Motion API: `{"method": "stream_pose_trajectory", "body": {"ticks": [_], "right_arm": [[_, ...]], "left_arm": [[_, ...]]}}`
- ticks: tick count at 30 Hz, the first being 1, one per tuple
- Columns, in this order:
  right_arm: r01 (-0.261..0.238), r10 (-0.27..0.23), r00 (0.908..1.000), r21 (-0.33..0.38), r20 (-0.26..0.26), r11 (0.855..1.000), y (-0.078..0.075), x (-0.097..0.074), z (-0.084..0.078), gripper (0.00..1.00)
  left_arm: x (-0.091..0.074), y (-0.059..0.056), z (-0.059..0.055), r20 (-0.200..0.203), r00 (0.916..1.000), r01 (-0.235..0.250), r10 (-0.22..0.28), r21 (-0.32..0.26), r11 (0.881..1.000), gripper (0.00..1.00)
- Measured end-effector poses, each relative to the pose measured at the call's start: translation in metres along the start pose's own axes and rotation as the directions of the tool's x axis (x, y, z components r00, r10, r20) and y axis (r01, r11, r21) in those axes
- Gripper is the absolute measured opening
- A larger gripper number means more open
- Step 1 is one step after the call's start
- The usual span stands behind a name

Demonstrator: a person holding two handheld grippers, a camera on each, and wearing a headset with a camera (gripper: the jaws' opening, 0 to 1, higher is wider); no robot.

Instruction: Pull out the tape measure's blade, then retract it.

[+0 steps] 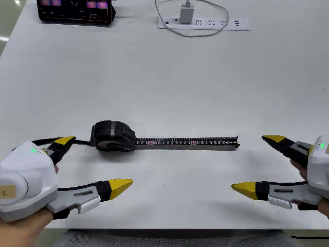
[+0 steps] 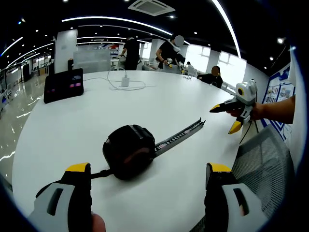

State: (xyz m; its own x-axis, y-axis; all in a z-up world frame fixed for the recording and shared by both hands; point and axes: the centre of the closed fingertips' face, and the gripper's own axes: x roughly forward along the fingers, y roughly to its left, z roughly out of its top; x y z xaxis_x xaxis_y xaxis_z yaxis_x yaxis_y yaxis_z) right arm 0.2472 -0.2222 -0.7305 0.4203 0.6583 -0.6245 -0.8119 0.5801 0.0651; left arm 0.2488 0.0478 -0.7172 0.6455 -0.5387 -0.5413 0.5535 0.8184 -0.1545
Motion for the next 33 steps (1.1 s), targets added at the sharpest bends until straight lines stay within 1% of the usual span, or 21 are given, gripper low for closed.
{"method": "stream_pose_trajectory", "body": {"ticks": [2,6,9,13,15,18,21,24,28,33], "right_arm": [[0.0,0.0,1.0,-0.002,0.0,1.0,-0.001,0.0,0.0,0.82],[0.0,0.0,1.0,-0.006,-0.002,1.0,-0.003,0.001,0.001,0.82],[0.001,-0.001,1.0,-0.01,-0.002,1.0,-0.005,0.001,0.003,0.82],[0.002,-0.001,0.9999,-0.007,0.011,1.0,-0.007,-0.001,0.008,0.82],[0.003,-0.003,0.9999,-0.009,0.012,1.0,-0.009,-0.001,0.009,0.82],[0.004,-0.004,0.9999,-0.011,0.011,1.0,-0.011,-0.001,0.008,0.82],[0.002,-0.002,0.9999,-0.009,0.01,1.0,-0.012,0.0,0.007,0.81],[0.003,-0.003,0.9999,-0.008,0.011,1.0,-0.013,0.0,0.007,0.8],[0.0,0.0,1.0,-0.007,0.009,1.0,-0.014,0.0,0.006,0.8],[-0.001,0.001,0.9999,-0.008,0.011,1.0,-0.014,0.001,0.007,0.79]], "left_arm": [[0.003,0.0,0.001,0.0,1.0,-0.004,0.004,-0.001,1.0,0.96],[0.01,0.002,0.004,0.009,0.9999,-0.013,0.014,-0.024,1.0,0.96],[0.012,0.004,0.005,0.012,0.9997,-0.021,0.021,-0.036,0.999,0.95],[0.015,0.004,0.008,0.025,0.9993,-0.027,0.029,-0.066,0.997,0.94],[0.017,0.004,0.008,0.025,0.9991,-0.034,0.036,-0.063,0.997,0.93],[0.021,0.005,0.007,0.024,0.9988,-0.04,0.042,-0.073,0.996,0.91],[0.025,0.003,0.009,0.029,0.9989,-0.035,0.038,-0.094,0.995,0.91],[0.027,0.001,0.01,0.03,0.999,-0.032,0.035,-0.092,0.995,0.91],[0.03,0.0,0.011,0.03,0.999,-0.029,0.032,-0.108,0.994,0.9],[0.031,-0.001,0.013,0.033,0.9987,-0.036,0.04,-0.111,0.993,0.91]]}}
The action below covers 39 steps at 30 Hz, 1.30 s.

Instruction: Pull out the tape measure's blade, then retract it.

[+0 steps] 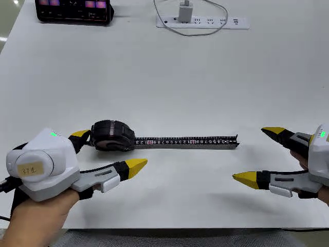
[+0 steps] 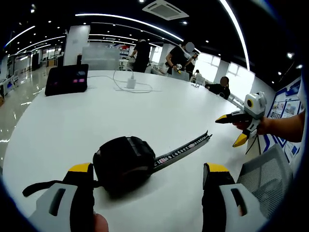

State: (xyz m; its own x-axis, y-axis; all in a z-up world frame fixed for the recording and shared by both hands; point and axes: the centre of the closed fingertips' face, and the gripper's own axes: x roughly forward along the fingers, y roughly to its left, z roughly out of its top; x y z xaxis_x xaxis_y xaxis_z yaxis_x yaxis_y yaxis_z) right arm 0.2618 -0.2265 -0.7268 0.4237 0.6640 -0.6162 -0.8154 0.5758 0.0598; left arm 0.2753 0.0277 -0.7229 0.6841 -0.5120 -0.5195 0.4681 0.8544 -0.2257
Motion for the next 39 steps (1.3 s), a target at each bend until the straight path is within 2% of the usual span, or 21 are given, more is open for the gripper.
{"method": "stream_pose_trajectory", "body": {"ticks": [6,9,11,16,25,32,37,39], "right_arm": [[-0.011,0.011,0.9999,-0.014,-0.004,1.0,-0.002,0.002,0.0,0.75],[-0.035,0.035,0.9994,-0.023,-0.008,0.999,-0.001,0.003,0.001,0.69],[-0.044,0.043,0.9988,-0.046,-0.025,0.998,-0.003,0.005,0.0,0.66],[-0.077,0.073,0.9958,-0.082,-0.055,0.994,-0.005,0.008,-0.001,0.58],[-0.122,0.109,0.9893,-0.138,-0.097,0.983,-0.012,0.013,0.001,0.48],[-0.148,0.126,0.9832,-0.177,-0.132,0.973,-0.019,0.016,-0.001,0.44],[-0.17,0.142,0.9788,-0.198,-0.148,0.965,-0.021,0.019,0.001,0.43],[-0.184,0.147,0.9744,-0.223,-0.17,0.957,-0.021,0.021,0.0,0.42]], "left_arm": [[0.003,-0.003,-0.001,-0.019,0.9996,-0.021,0.021,-0.01,1.0,0.93],[0.004,-0.002,0.001,-0.003,0.9987,-0.05,0.05,-0.039,0.998,0.93],[0.006,-0.003,0.001,-0.004,0.9979,-0.064,0.064,-0.038,0.997,0.93],[0.009,0.0,0.003,0.011,0.9951,-0.097,0.098,-0.084,0.992,0.92],[0.015,0.01,0.001,0.013,0.9847,-0.172,0.174,-0.093,0.981,0.87],[0.015,0.017,0.002,0.018,0.9762,-0.213,0.216,-0.11,0.971,0.79],[0.018,0.021,0.001,0.021,0.9737,-0.223,0.227,-0.119,0.968,0.77],[0.018,0.023,0.001,0.024,0.9712,-0.233,0.237,-0.123,0.965,0.76]]}}
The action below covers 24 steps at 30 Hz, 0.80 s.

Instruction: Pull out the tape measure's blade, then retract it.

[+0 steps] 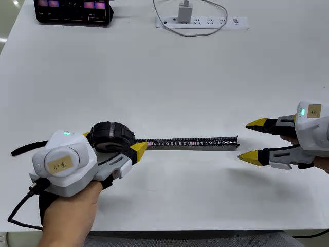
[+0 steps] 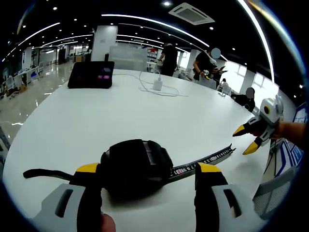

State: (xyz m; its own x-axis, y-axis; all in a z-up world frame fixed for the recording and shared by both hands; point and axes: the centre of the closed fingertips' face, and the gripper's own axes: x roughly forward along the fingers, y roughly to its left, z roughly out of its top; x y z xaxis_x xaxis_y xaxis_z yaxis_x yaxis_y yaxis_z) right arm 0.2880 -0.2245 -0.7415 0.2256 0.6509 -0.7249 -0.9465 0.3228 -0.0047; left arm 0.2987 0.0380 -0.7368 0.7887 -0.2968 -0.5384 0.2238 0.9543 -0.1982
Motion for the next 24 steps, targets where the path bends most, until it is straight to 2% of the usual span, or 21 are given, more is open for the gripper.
{"method": "stream_pose_trajectory", "body": {"ticks": [6,16,24], "right_arm": [[-0.026,0.025,0.9994,-0.034,-0.026,0.999,-0.003,0.005,-0.001,0.4],[-0.056,0.051,0.9968,-0.07,-0.061,0.996,-0.006,0.012,-0.004,0.37],[-0.075,0.069,0.9944,-0.083,-0.08,0.994,-0.008,0.015,-0.005,0.35]], "left_arm": [[0.004,0.004,0.0,0.002,0.9995,-0.031,0.031,-0.035,0.999,0.73],[0.006,0.009,-0.001,-0.007,0.9962,-0.087,0.087,-0.042,0.995,0.68],[0.006,0.013,-0.001,-0.01,0.9942,-0.108,0.107,-0.064,0.992,0.64]]}}
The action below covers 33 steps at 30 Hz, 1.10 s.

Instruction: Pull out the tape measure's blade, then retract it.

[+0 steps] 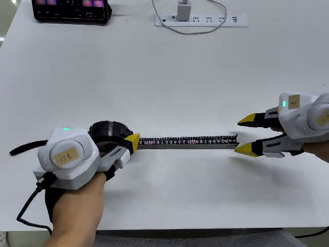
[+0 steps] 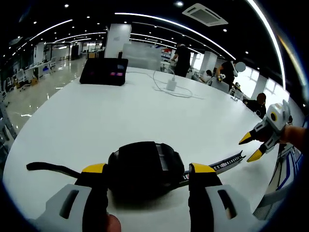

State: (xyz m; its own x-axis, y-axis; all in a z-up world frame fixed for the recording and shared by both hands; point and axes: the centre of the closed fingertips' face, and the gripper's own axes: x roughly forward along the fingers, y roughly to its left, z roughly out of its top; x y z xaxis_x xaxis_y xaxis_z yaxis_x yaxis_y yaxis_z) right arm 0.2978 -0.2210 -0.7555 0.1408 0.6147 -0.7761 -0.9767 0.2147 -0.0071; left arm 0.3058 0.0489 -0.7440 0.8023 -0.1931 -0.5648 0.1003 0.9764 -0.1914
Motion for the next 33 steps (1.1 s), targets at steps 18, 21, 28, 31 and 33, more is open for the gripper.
{"method": "stream_pose_trajectory", "body": {"ticks": [18,21,28,31,33], "right_arm": [[-0.06,0.058,0.9973,-0.037,-0.045,0.998,0.003,0.009,-0.004,0.28],[-0.074,0.071,0.9955,-0.049,-0.064,0.996,0.004,0.012,-0.007,0.26],[-0.096,0.091,0.9921,-0.066,-0.087,0.993,0.004,0.017,-0.01,0.22],[-0.103,0.097,0.9915,-0.066,-0.087,0.993,0.004,0.017,-0.011,0.2],[-0.105,0.098,0.9909,-0.069,-0.092,0.992,0.004,0.018,-0.012,0.19]], "left_arm": [[0.001,0.003,0.0,-0.012,0.9999,-0.011,0.011,-0.014,1.0,0.6],[0.0,0.003,0.0,-0.016,0.9998,-0.012,0.012,-0.013,1.0,0.6],[0.001,0.003,-0.001,-0.021,0.9997,-0.015,0.015,-0.017,1.0,0.6],[0.001,0.003,-0.002,-0.023,0.9996,-0.016,0.016,-0.018,1.0,0.6],[0.002,0.003,-0.002,-0.025,0.9996,-0.017,0.016,-0.018,1.0,0.6]]}}
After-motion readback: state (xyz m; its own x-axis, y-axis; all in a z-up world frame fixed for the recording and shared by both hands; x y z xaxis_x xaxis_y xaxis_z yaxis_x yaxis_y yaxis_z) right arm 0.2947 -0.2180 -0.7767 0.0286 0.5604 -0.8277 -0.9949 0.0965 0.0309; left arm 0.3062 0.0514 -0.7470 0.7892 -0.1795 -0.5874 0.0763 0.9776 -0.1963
